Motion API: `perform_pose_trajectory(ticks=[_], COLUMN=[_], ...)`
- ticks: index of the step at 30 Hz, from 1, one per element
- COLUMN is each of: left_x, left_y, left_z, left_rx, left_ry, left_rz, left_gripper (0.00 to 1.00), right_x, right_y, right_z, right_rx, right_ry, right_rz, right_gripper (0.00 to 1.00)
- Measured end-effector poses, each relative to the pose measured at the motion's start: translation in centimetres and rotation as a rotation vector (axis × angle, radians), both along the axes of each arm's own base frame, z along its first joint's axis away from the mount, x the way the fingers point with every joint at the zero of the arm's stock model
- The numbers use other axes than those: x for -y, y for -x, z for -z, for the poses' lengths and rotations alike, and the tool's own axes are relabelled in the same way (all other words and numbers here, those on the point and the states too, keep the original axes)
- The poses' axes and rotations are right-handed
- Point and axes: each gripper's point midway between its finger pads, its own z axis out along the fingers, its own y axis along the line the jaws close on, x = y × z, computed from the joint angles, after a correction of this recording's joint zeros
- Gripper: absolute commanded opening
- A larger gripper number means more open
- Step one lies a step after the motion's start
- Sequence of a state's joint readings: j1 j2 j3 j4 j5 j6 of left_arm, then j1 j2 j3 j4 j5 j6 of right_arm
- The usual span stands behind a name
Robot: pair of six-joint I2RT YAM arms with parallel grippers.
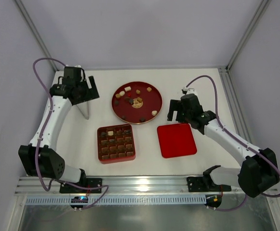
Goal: Pack the chocolate
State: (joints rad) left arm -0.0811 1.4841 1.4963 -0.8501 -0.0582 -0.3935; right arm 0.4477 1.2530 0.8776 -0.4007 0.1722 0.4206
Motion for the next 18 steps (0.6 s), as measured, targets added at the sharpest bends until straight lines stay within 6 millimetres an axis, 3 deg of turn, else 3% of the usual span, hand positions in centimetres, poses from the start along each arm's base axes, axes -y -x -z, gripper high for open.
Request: perform_pose_trajectory(ticks=[4,9,13,18], left_x=[3.0,5.3,6.1,5.8], left_y=[4.0,7.7,9.8,11.5], left_z=[1.5,2.5,1.6,0.2], left_rx=[-0.029,-0.046,-0.007,0.057], left_ry=[0.037,0.082,0.119,0.144], left_rz=[0.076,0.136,0.167,0.165], left_gripper=[0.85,0.84,0.84,0.84], right_x=[0.0,-0.4,-1.6,-3.9], right_y=[0.2,1.3,2.5,3.9], right_z=[-0.6,0.1,0.8,2.0], right_rx=[0.017,0.009,-0.010,-0.039], right_ry=[-0.007,0.003,0.014,0.037], right_rz=[-0.002,-0.020,-0.053,-0.112], right_gripper=[1.00,1.00,0.96,0.83])
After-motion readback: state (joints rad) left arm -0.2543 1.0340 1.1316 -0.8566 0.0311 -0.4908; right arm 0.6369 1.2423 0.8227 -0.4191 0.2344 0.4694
